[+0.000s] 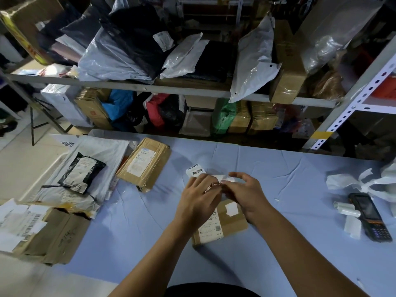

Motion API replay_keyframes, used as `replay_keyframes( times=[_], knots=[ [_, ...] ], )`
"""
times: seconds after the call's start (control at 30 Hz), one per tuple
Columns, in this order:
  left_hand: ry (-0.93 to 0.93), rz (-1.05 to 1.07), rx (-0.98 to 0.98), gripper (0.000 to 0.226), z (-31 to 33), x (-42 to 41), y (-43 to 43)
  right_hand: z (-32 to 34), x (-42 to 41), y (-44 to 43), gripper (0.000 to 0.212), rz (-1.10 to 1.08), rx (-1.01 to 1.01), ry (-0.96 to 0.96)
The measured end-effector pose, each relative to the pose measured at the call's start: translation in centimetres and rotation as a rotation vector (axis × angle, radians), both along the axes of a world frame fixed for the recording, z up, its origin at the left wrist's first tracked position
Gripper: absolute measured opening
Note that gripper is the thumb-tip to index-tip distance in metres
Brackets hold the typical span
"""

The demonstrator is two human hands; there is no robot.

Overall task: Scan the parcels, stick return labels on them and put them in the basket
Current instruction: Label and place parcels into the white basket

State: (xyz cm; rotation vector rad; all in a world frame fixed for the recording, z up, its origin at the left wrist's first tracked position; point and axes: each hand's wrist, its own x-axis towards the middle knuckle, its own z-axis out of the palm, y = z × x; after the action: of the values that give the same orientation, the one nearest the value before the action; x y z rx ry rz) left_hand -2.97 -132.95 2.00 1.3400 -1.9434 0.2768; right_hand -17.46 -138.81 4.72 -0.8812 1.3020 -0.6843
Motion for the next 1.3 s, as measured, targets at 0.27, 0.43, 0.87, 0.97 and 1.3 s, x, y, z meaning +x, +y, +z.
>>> replay_keyframes(
  times=[0.27,0.43,0.87,0.97,1.3],
  knots=[
    [1.067,0.022,0.923,0.073,-1.0,-0.6,1.8,-2.4,-3.7,1.9,0.029,0.094,-0.09,0.17],
    [1.255,0.231,0.93,0.021,-3.7,-2.7,1.6,-5.0,-5.0,2.8,0.023,0.119,-0.118,0.32],
    [0.955,0.38,0.955,0.023,-8.4,-6.9,1.6,-10.0,-5.9,3.0,0.021,0.328,-0.239,0.63],
    [0.771,0.381,0.929,0.017,-8.9,-7.4,1.8,-10.7,-5.5,3.2,0.012,0.473,-0.31,0.775],
    [0.193,0.312,0.845,0.018,-9.2,-6.3,2.6,-11.7,-6.3,3.3,0.008,0.5,-0.35,0.925]
  ],
)
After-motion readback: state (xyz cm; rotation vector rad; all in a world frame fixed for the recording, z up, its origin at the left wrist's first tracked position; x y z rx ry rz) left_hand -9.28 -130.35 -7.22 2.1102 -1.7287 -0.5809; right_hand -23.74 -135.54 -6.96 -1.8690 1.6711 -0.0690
